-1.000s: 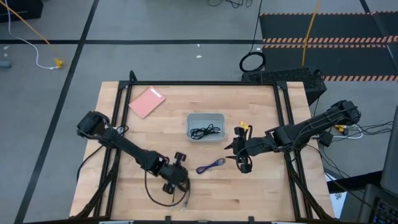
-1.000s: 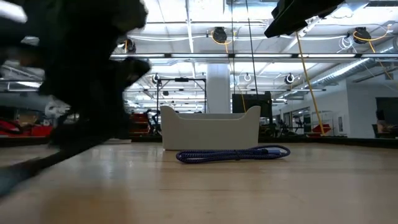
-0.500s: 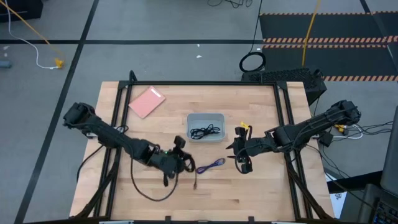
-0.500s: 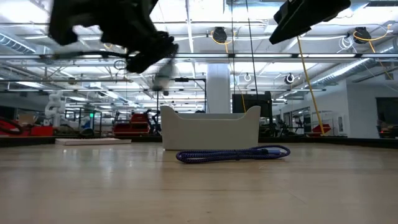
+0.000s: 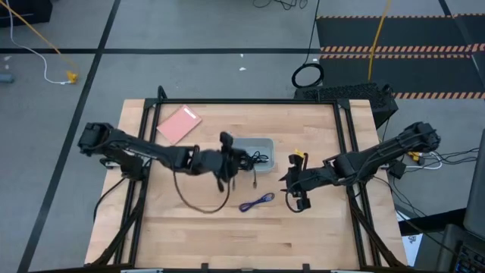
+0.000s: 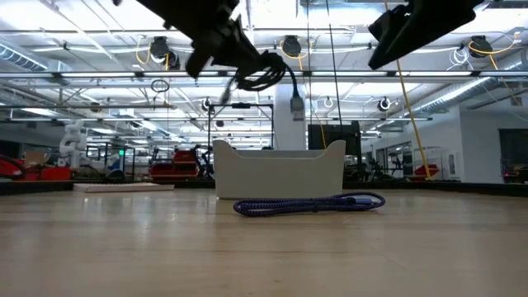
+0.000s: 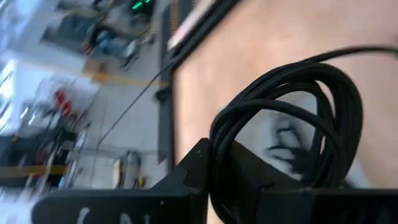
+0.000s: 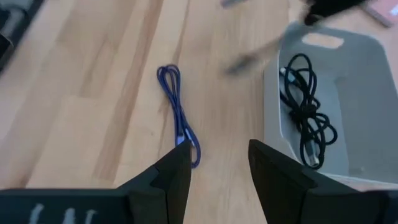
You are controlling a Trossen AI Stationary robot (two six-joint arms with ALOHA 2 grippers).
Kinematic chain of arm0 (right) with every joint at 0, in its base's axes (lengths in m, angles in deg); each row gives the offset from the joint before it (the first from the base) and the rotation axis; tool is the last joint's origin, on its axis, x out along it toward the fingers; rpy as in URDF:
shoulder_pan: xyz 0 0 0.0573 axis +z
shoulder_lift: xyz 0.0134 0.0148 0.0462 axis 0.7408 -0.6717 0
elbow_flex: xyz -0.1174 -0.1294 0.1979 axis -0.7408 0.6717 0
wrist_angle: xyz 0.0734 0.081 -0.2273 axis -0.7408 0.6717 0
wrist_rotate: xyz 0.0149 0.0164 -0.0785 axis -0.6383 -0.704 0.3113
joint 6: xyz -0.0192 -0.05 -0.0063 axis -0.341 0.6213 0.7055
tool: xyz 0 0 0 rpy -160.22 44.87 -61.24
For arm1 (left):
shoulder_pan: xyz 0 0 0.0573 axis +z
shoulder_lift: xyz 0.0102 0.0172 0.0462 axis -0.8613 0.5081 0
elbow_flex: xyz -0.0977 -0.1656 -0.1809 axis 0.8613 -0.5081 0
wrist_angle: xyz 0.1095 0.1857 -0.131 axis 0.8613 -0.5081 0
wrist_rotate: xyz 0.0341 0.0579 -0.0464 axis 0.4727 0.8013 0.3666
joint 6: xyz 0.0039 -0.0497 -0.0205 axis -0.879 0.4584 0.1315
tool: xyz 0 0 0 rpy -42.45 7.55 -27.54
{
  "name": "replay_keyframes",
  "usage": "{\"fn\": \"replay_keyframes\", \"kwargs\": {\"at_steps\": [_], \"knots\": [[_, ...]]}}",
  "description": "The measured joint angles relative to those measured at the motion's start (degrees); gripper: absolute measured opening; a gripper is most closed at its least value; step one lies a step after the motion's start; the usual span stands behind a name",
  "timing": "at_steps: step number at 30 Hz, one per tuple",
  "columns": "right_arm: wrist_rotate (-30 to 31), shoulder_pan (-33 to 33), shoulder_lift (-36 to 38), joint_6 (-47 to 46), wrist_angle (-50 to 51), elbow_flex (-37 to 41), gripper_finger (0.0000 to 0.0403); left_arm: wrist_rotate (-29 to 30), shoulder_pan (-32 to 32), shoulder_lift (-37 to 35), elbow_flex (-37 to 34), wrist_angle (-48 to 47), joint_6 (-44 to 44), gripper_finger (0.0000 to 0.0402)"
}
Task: Pick and place USB-C Cables
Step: Put the black charger cable into the gray bin
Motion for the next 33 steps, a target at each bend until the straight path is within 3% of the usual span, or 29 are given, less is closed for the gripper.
{"fn": "replay_keyframes", "kwargs": {"at_steps": [8, 15, 24, 33], "knots": [[1.4, 2.5, 6.97, -1.75, -0.24, 0.0, 0.0153, 0.62, 7.35, 0.37, 0.02, 4.97, 13.53, 0.0041], [4.89, 5.85, 10.59, -2.25, 0.42, 0.0, 0.0153, 3.99, 11.27, 6.53, 0.11, 6.62, 26.87, 0.0042], [5.03, 8.23, 10.93, -4.92, 1.95, 0.0, 0.0153, 18.72, 9.54, 12.71, 0.04, 8.17, 31.98, 0.0042], [6.51, 8.26, 10.92, -4.76, 1.84, 0.0, 0.0153, 20.97, 7.54, 14.63, 0.09, 10.39, 41.51, 0.0042]]}}
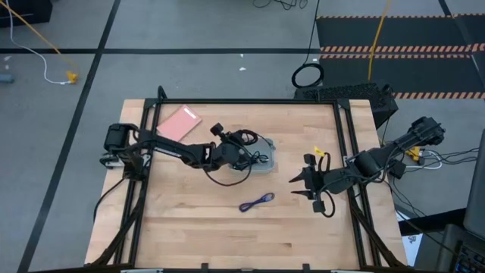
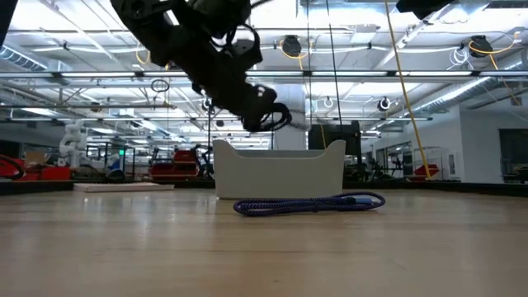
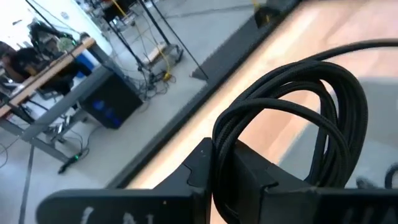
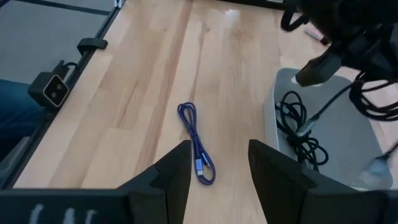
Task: Pick and place USB-C Cables
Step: Put the black charger cable into the gray bin
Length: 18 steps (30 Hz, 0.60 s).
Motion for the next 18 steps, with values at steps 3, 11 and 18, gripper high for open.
{"fn": "replay_keyframes", "kwargs": {"at_steps": [3, 11, 18], "knots": [[-0.06, 0.0, 0.01, -0.13, -0.49, 0.0, 0.0153, 0.47, -0.85, 1.58, 0.04, 1.06, -0.09, 0.0042], [-0.15, 0.0, -0.01, -0.17, -0.89, 0.0, 0.0153, 3.26, -1.6, 3.6, 0.02, 0.21, 1.72, 0.0042], [-0.17, 0.0, -0.01, -0.17, -0.84, 0.0, 0.0153, 3.29, -1.53, 4.09, 0.01, -1.12, 4.36, 0.0042]]}}
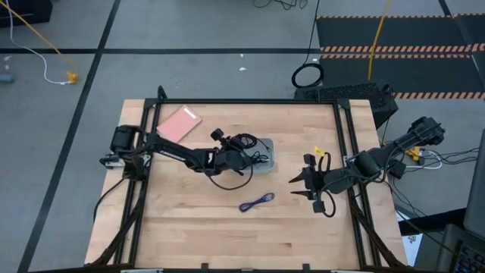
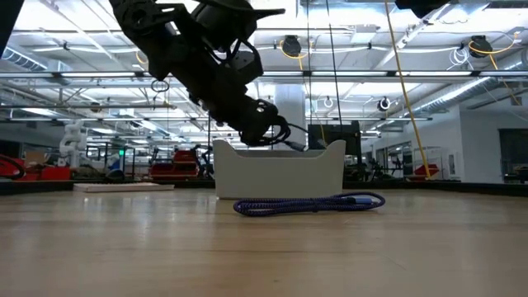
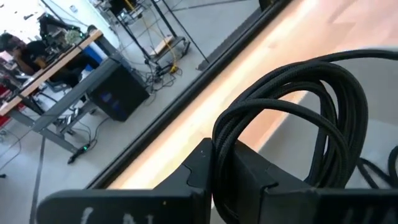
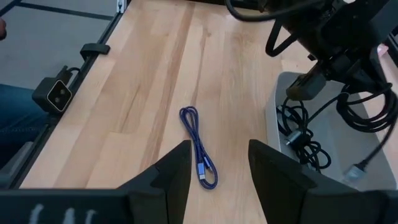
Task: Pick and place USB-C Cables
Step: Put the black charger cable into the gray bin
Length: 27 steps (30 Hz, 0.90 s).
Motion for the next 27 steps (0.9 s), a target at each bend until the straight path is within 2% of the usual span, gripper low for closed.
{"fn": "replay_keyframes", "kwargs": {"at_steps": [12, 19, 27], "knots": [[-0.22, 0.0, 0.0, 0.0, 0.07, 0.0, 0.0153, -0.16, 0.0, 0.1, -0.01, -2.56, 1.88, 0.0047], [-0.26, 0.0, 0.0, -0.02, 0.59, 0.0, 0.0153, -0.16, -0.05, 0.1, -0.01, -4.26, 5.55, 0.0097], [-0.26, 0.0, 0.0, -0.02, 0.84, 0.0, 0.0153, -0.17, -1.97, -2.48, -0.01, -4.56, 4.23, 0.014]]}}
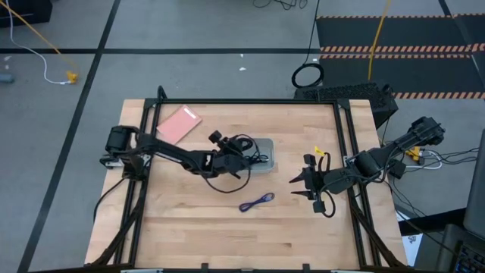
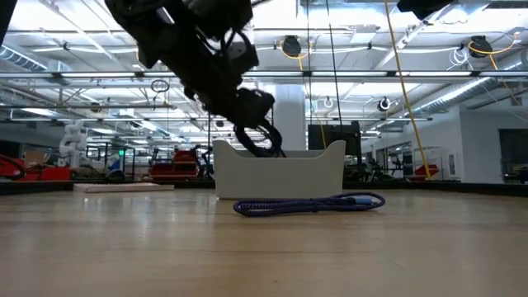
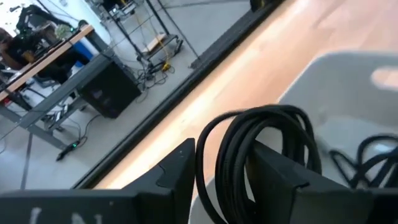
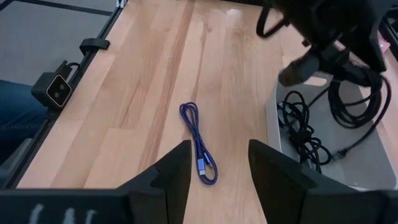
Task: Pick and place USB-C Cables
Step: Put the black charger cable into the gray bin
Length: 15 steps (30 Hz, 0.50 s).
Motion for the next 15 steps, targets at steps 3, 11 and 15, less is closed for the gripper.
{"fn": "replay_keyframes", "kwargs": {"at_steps": [3, 11, 15], "knots": [[0.0, 0.0, -0.02, 0.0, 0.05, 0.0, 0.0153, -0.1, -0.66, -1.9, -0.02, -1.66, -0.04, 0.0145], [-0.02, 0.0, -0.04, -0.26, -0.01, 0.0, 0.0153, -3.63, -0.94, -4.2, -0.02, -4.49, 1.0, 0.0146], [-0.02, 0.0, -0.02, -1.08, -0.16, 0.0, 0.0153, -4.63, -0.23, -3.57, 0.02, -6.64, 4.95, 0.0146]]}}
